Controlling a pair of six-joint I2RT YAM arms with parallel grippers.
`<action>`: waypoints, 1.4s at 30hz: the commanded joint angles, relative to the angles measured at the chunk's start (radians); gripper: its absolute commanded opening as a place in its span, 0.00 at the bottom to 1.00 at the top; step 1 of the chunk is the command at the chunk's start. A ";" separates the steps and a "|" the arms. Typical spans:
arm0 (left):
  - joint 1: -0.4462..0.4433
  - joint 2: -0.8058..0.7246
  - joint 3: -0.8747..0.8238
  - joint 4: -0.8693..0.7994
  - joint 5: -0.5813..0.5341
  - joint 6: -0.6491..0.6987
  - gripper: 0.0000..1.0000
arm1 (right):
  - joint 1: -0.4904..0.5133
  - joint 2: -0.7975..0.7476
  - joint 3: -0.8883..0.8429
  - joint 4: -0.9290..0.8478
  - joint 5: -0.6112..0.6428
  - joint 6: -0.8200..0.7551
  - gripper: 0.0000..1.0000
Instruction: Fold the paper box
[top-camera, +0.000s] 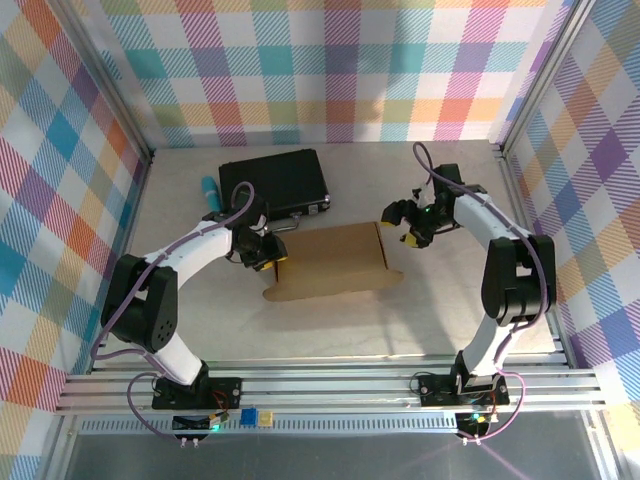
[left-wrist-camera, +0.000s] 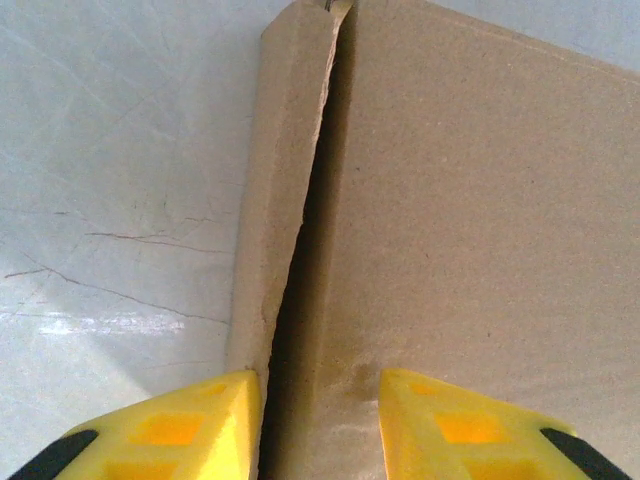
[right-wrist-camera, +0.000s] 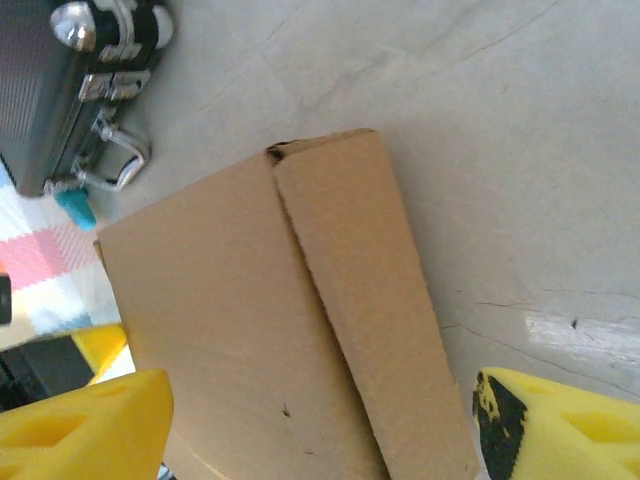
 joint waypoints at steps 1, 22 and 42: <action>-0.004 0.017 0.025 -0.062 -0.025 0.033 0.38 | 0.002 0.033 0.046 -0.048 -0.049 -0.112 0.78; 0.025 0.028 0.069 -0.155 0.011 0.137 0.50 | 0.002 0.030 -0.058 -0.005 -0.104 -0.116 0.80; 0.046 0.129 -0.048 -0.036 -0.086 0.209 0.28 | 0.002 -0.024 -0.329 0.312 -0.247 -0.113 0.85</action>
